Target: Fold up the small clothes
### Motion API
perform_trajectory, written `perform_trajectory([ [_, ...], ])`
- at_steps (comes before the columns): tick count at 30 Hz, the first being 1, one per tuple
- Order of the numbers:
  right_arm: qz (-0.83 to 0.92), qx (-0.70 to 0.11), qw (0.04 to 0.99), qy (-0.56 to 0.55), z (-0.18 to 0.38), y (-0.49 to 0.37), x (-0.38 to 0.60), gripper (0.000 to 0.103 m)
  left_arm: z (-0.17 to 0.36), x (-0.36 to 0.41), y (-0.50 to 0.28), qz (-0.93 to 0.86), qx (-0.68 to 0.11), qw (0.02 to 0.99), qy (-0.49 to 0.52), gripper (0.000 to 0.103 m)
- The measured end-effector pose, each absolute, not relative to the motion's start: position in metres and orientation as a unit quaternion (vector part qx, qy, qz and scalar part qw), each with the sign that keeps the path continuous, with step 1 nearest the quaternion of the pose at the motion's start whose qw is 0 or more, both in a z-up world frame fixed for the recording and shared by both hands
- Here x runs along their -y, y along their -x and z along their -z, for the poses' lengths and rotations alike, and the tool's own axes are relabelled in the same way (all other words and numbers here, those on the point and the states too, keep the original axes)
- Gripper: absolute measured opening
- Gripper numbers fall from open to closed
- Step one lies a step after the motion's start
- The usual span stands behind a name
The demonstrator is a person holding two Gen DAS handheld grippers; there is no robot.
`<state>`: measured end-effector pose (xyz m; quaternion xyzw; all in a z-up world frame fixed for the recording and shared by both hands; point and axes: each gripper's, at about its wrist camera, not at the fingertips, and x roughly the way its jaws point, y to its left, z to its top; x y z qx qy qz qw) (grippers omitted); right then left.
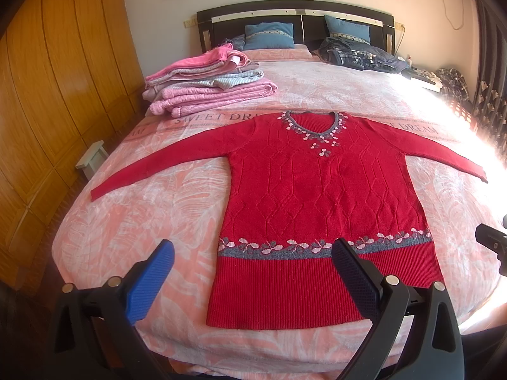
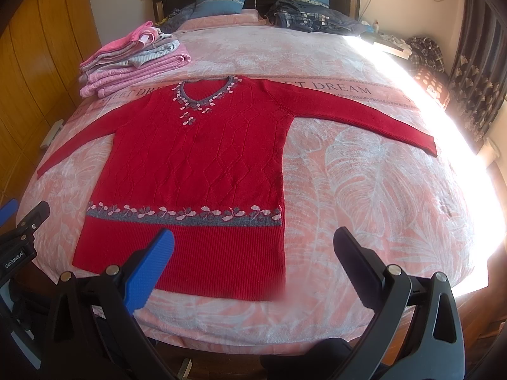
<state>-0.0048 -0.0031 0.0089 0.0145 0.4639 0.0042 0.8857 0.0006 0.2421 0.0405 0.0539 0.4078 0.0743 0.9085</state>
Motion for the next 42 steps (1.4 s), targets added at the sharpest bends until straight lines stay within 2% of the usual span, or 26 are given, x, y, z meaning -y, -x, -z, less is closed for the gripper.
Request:
perform_trajectory([
  [17, 0.000, -0.464, 0.886, -0.019, -0.010, 0.003, 0.006, 0.100, -0.039, -0.244, -0.006, -0.061, -0.401, 0.913, -0.033, 0.099],
  [21, 0.031, -0.467, 0.883, -0.027, -0.009, -0.023, 0.024, 0.100, -0.029, -0.236, -0.035, -0.053, -0.430, 0.901, -0.014, 0.099],
  [24, 0.063, -0.475, 0.876, -0.046, -0.005, -0.057, 0.052, 0.100, -0.022, -0.217, -0.067, -0.064, -0.421, 0.903, -0.059, 0.099],
  [29, 0.076, -0.492, 0.857, -0.132, 0.006, -0.115, 0.120, 0.100, 0.009, -0.193, -0.142, -0.043, -0.458, 0.886, -0.052, 0.099],
  [32, 0.115, -0.493, 0.852, -0.135, 0.019, -0.150, 0.164, 0.100, 0.025, -0.186, -0.181, -0.058, -0.456, 0.886, -0.060, 0.099],
  [35, 0.154, -0.513, 0.831, -0.153, 0.045, -0.182, 0.217, 0.100, 0.035, -0.188, -0.212, -0.055, -0.468, 0.882, -0.033, 0.099],
  [42, 0.206, -0.517, 0.771, -0.310, 0.117, -0.209, 0.356, 0.099, 0.052, -0.190, -0.269, -0.033, -0.464, 0.885, -0.007, 0.099],
])
